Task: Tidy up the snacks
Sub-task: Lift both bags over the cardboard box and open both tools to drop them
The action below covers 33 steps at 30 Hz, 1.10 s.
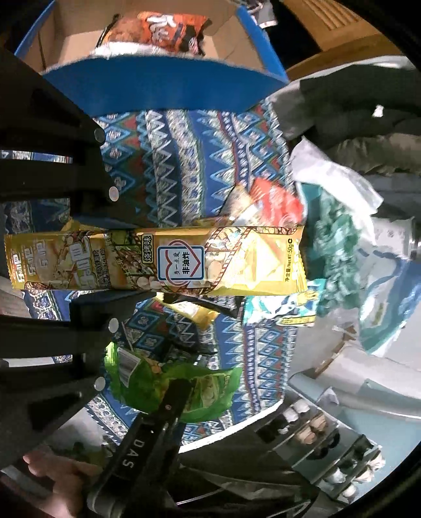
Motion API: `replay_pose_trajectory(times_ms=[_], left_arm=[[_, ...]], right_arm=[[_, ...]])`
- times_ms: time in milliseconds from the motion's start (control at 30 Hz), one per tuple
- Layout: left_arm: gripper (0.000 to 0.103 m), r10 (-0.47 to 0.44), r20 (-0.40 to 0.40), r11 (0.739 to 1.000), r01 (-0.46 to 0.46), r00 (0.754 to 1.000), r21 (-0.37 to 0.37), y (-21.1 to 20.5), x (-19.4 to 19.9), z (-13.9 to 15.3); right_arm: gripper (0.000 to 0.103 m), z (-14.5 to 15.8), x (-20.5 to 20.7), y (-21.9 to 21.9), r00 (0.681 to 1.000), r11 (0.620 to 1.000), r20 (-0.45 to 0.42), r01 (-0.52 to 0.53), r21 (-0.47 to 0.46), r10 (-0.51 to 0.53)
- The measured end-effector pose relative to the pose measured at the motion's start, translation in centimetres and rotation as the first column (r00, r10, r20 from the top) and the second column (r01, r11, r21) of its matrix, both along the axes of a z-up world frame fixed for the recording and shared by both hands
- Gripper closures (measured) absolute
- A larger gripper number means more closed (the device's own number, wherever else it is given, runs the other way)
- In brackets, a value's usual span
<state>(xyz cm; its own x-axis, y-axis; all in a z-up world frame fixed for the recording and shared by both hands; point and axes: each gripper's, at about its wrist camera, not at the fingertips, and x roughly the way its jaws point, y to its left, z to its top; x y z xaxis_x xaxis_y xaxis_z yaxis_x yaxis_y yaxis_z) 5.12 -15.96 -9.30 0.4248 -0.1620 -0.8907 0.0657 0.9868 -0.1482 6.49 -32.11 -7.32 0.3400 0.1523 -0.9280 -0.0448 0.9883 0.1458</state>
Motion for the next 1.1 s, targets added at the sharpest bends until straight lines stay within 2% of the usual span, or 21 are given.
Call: replay_pose_trajectory(times_ms=[533, 833, 1100], left_arm=[[0.071, 0.078, 0.110, 0.997, -0.079, 0.991, 0.003, 4.1, -1.4, 4.7], [0.071, 0.128, 0.153, 0.991, -0.132, 0.980, 0.014, 7.1, -2.3, 6.4], [0.071, 0.175, 0.160, 0.984, -0.179, 0.972, 0.013, 10.2, -2.8, 7.0]], right_arm=[[0.067, 4.6, -0.9, 4.3, 0.990, 0.995, 0.107, -0.096, 0.037, 0.091], [0.067, 6.3, -0.6, 7.9, 0.979, 0.986, 0.138, -0.158, 0.061, 0.149], [0.067, 7.4, -0.2, 11.5, 0.969, 0.974, 0.153, -0.208, 0.085, 0.194]])
